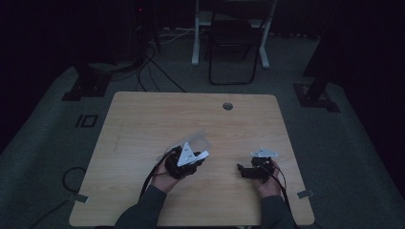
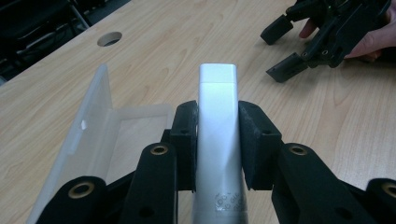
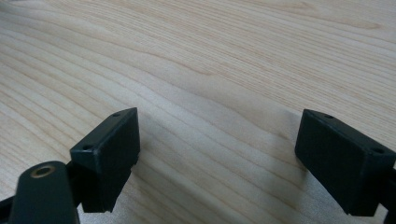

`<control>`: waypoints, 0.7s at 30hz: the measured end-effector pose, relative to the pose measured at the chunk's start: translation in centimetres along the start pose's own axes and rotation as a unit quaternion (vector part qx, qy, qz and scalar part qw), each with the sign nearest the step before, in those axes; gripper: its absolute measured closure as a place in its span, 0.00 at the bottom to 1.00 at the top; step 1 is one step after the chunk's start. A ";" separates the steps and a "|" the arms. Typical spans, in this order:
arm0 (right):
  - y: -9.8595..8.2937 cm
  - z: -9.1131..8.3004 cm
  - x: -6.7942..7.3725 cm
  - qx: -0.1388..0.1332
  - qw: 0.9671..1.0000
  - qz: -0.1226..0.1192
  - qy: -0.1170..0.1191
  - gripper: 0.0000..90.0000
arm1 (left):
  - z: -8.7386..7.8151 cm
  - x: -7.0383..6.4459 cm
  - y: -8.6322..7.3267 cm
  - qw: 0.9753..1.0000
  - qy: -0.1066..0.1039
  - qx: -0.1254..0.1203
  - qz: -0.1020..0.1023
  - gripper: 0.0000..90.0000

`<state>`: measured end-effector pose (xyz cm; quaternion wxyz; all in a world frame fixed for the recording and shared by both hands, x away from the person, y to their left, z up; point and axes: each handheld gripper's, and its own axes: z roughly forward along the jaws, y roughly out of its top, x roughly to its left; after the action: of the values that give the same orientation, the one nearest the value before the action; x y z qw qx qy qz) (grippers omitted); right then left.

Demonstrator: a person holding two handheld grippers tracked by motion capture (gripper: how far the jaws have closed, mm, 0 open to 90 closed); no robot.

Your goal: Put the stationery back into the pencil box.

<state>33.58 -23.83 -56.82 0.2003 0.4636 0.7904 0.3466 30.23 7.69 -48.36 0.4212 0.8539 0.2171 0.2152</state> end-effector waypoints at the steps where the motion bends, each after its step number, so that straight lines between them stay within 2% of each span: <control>1: 0.0 0.0 0.0 0.000 1.000 0.000 0.000 0.15 | 0.0 0.0 0.0 1.000 0.000 0.000 0.000 0.78; 21: 0.0 0.0 0.0 0.000 1.000 0.000 0.000 0.15 | 0.2 1.0 0.8 1.000 0.014 -0.001 0.000 0.78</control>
<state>33.58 -23.83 -56.83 0.2003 0.4636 0.7905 0.3466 31.31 7.70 -47.59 0.4193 0.8502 0.2225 0.2277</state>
